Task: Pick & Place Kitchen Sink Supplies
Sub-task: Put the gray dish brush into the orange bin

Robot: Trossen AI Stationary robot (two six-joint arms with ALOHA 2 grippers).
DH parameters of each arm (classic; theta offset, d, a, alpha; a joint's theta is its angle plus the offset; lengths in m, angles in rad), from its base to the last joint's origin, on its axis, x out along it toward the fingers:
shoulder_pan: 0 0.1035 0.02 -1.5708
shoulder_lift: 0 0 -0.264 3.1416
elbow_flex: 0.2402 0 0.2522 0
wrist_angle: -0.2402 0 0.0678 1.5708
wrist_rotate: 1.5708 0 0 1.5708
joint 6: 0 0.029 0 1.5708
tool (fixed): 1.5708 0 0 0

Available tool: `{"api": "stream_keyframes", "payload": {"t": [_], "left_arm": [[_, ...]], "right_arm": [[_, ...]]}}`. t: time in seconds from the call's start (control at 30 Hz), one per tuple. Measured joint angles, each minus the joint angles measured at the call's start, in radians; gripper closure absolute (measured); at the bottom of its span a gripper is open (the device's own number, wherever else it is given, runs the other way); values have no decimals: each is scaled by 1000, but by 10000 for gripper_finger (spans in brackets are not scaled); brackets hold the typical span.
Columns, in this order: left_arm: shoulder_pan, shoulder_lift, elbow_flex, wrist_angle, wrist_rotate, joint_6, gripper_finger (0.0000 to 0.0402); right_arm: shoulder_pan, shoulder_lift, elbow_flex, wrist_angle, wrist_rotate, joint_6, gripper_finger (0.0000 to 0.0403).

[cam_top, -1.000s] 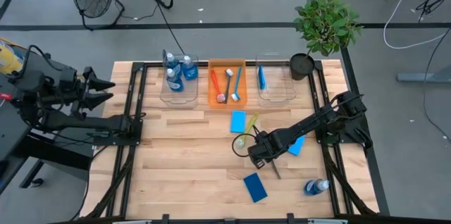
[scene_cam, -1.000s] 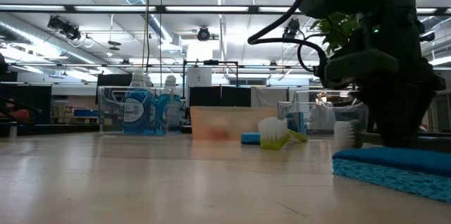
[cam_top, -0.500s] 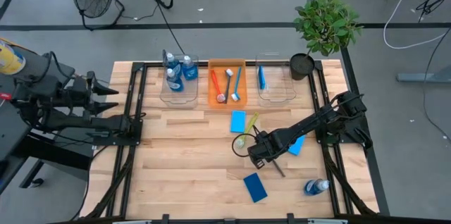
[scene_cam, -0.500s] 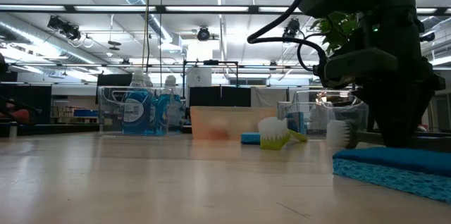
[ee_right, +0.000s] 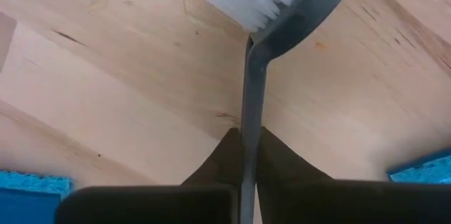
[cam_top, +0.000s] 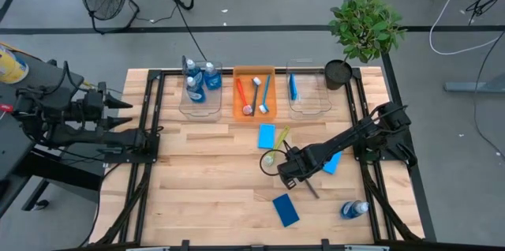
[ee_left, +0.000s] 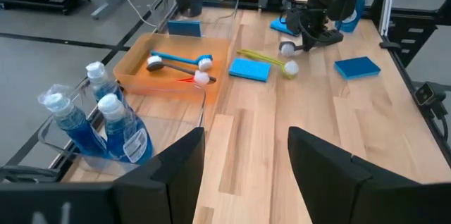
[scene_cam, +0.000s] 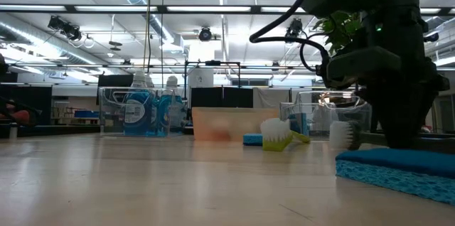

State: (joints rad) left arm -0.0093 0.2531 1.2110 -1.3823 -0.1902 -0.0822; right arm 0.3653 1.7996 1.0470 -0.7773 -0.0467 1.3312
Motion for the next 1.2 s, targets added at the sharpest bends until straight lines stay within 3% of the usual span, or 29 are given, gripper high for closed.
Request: {"api": "stream_keyframes", "payload": {"t": [0.17, 0.43, 0.7, 1.2], "left_arm": [[0, 0, 0, 2, 4, 33, 193], [0, 0, 0, 66, 99, 257, 193], [0, 1, 0, 93, 101, 197, 193], [0, 1, 0, 93, 125, 146, 193]], "right_arm": [[-9, -42, -1, 0, 12, 0, 391], [-51, -133, -1, 8, 87, 26, 391], [-136, -218, -1, 96, 118, 23, 391], [-348, -261, -1, 459, 123, -66, 392]]}}
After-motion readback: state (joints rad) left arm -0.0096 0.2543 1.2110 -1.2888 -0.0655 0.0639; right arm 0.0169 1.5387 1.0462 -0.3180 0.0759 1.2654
